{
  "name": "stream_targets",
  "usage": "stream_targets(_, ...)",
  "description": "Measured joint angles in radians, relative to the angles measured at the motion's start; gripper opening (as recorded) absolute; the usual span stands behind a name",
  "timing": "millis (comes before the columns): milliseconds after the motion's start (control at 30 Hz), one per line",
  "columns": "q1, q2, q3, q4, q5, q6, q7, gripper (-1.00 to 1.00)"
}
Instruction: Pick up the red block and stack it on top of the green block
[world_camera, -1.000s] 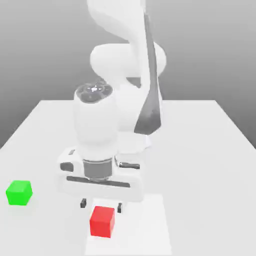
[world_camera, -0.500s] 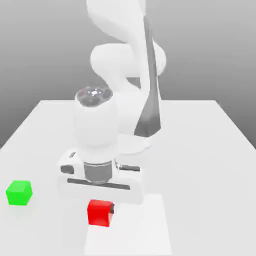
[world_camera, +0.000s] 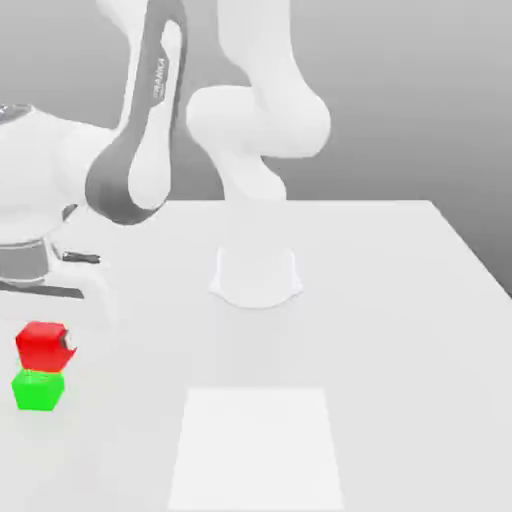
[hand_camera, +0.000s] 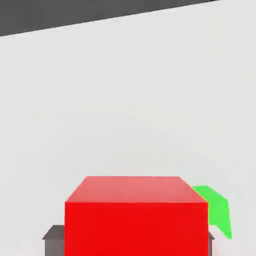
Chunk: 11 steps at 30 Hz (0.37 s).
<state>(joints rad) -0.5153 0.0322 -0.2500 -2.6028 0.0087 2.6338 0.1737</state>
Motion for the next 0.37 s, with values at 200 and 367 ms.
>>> stream_targets(200,-0.042,0.118,0.024,0.011,0.082,0.105,-0.124,-1.0)
stream_targets(367,-0.057,0.175,0.044,0.013,0.116,0.156,-0.149,1.0)
